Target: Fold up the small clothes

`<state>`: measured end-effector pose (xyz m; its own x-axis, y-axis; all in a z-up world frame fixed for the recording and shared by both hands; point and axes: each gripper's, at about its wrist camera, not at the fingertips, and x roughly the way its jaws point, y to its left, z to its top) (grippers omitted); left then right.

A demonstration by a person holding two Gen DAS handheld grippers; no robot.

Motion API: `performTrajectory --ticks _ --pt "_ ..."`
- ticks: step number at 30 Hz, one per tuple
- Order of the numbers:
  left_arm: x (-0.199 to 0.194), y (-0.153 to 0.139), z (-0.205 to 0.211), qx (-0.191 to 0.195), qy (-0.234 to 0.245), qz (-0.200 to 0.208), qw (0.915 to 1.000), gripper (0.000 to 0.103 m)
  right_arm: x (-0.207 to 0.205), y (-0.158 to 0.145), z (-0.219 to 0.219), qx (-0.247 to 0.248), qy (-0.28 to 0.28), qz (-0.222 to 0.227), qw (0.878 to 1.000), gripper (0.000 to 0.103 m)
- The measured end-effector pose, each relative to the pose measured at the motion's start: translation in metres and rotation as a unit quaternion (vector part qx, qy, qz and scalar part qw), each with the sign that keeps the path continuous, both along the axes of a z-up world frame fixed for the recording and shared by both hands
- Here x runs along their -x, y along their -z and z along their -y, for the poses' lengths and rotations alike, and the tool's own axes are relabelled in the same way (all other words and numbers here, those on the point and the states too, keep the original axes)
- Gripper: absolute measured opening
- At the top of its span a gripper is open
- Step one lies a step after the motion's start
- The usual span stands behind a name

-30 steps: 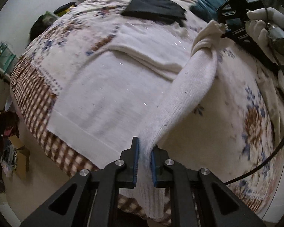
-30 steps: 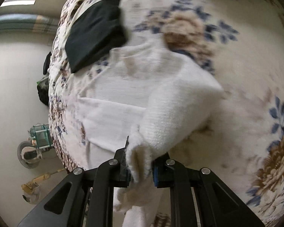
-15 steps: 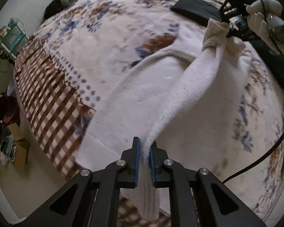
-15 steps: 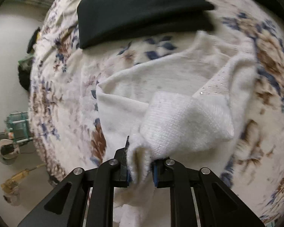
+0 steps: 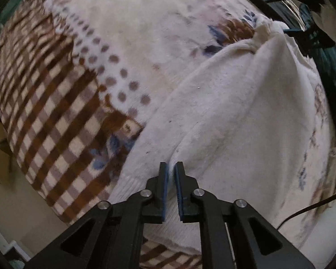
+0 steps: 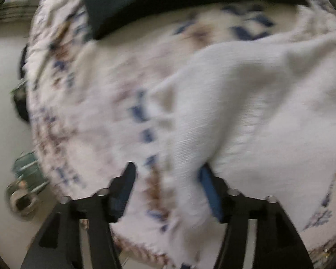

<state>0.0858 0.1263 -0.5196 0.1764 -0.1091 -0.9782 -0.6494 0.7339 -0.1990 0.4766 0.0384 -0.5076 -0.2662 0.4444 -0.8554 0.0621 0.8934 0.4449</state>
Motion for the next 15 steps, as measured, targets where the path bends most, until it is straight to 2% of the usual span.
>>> performTrajectory --ticks 4,7,8,10,13,15 --pt "0.014 -0.016 -0.018 0.045 -0.015 0.017 0.9987 0.024 0.020 -0.025 0.024 -0.043 -0.029 0.024 0.998 0.067" --pt "0.021 -0.036 -0.031 0.054 -0.005 0.034 0.9979 0.037 0.055 -0.043 0.061 -0.012 -0.050 0.051 0.997 0.067" --pt "0.021 -0.043 -0.032 0.054 0.004 0.041 0.9977 0.046 0.066 -0.047 0.072 -0.004 -0.052 0.055 0.997 0.067" --pt "0.016 -0.047 -0.031 0.051 0.030 0.042 0.9974 0.055 0.101 -0.047 0.104 0.015 -0.052 0.054 0.997 0.067" --pt "-0.007 -0.043 -0.014 0.042 0.085 0.021 0.9953 0.056 0.151 -0.035 0.147 0.036 -0.032 0.030 0.998 0.067" --pt "-0.019 -0.035 0.001 0.023 0.119 0.012 0.9926 0.056 0.179 -0.023 0.170 0.051 -0.018 0.021 0.998 0.067"
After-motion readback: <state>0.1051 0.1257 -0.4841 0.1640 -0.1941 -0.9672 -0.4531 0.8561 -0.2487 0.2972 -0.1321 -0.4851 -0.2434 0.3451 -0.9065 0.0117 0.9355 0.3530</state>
